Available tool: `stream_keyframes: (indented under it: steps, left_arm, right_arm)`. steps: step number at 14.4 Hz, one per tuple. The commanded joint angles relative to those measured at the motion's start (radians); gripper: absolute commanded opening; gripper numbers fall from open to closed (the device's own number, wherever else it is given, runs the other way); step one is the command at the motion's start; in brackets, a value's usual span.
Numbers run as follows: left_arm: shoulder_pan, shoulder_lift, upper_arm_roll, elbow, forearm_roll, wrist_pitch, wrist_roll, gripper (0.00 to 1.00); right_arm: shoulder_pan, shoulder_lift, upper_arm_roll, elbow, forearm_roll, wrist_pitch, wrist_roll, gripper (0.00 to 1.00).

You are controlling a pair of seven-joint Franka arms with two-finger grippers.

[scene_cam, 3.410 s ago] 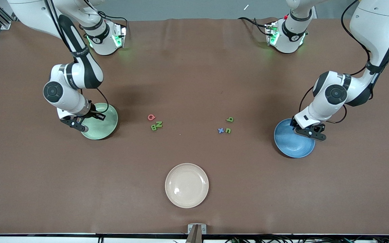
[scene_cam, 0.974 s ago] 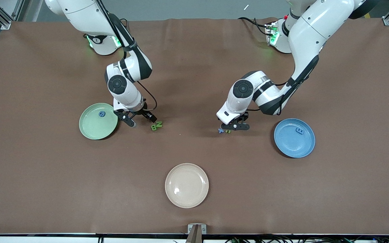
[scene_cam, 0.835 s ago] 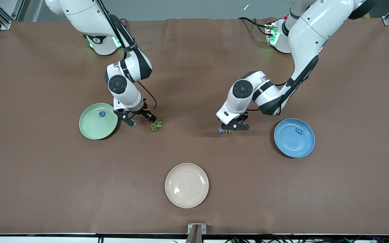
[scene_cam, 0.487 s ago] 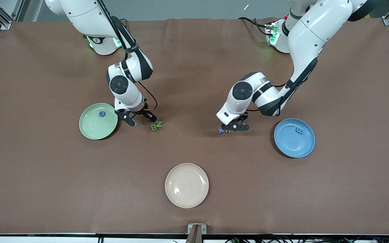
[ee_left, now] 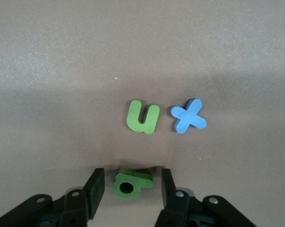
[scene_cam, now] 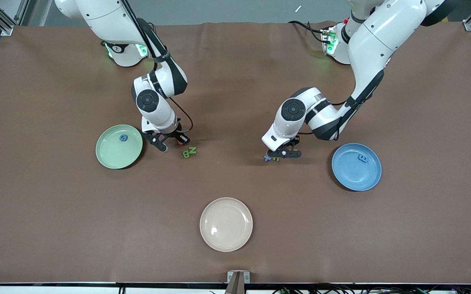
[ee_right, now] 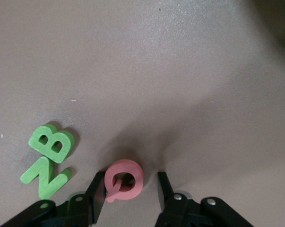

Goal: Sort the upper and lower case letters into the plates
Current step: 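Grasp the pink Q with the right gripper while the left gripper grasps the q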

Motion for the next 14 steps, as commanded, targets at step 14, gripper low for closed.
stream_keyframes:
  steps: [14]
  left_arm:
    - [0.014, -0.028, 0.000, 0.001, 0.012, -0.032, -0.011, 0.20]
  right_arm:
    - [-0.272, -0.191, -0.176, -0.009, -0.006, -0.304, -0.750, 0.00]
